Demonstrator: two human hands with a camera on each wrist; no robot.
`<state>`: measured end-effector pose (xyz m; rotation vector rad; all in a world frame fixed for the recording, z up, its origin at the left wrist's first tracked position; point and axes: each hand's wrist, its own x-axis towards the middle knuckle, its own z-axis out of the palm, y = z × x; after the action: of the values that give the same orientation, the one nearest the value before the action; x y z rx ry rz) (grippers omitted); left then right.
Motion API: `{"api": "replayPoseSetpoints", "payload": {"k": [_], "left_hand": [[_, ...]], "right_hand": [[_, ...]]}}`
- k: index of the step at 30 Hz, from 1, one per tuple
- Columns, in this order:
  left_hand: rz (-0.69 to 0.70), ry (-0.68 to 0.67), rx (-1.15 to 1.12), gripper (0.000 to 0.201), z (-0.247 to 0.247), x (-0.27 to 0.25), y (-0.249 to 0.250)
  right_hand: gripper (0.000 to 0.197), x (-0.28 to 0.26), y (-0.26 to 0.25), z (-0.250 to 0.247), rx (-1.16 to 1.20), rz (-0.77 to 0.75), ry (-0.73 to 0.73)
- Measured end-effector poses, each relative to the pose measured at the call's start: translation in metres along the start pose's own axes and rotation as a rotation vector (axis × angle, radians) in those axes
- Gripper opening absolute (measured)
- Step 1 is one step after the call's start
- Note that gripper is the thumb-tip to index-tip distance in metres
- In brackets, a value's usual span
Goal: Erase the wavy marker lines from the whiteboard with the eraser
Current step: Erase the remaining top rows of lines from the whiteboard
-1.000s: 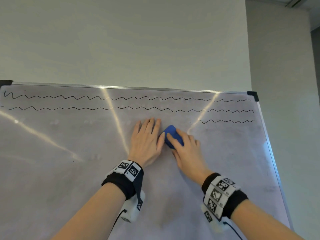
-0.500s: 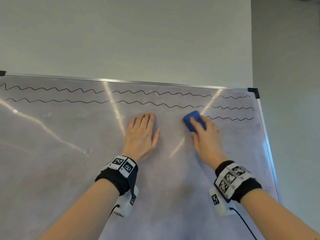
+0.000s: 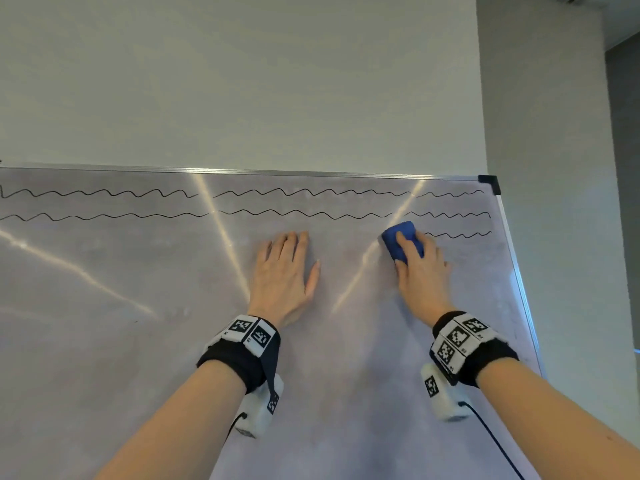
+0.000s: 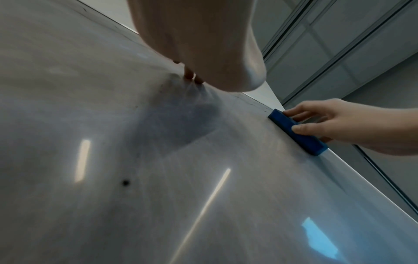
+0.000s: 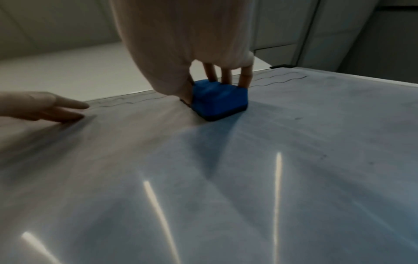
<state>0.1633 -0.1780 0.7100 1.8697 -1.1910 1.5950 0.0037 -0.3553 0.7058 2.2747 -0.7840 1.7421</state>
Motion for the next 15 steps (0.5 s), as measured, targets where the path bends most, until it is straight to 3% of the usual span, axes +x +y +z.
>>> {"api": "replayPoseSetpoints", "payload": {"k": [3, 6, 9, 11, 15], "left_hand": [[-0.001, -0.024, -0.024, 0.06, 0.002, -0.001, 0.0], [0.0, -0.058, -0.051, 0.063, 0.005, -0.002, -0.003], [0.037, -0.054, -0.037, 0.063, 0.007, -0.004, -0.007], [0.051, -0.051, -0.034, 0.064, 0.008, -0.004, -0.009], [0.052, -0.075, -0.031, 0.065, 0.008, -0.004, -0.009]], "right_hand": [[0.052, -0.007, -0.023, 0.001, 0.003, 0.088, -0.026], [0.062, -0.038, -0.064, 0.013, 0.008, -0.164, -0.038], [0.064, -0.039, -0.052, 0.012, -0.018, -0.319, -0.046], [0.059, -0.025, -0.026, 0.005, 0.004, -0.249, -0.048], [0.048, 0.009, 0.03, -0.005, 0.046, 0.054, 0.025]]}}
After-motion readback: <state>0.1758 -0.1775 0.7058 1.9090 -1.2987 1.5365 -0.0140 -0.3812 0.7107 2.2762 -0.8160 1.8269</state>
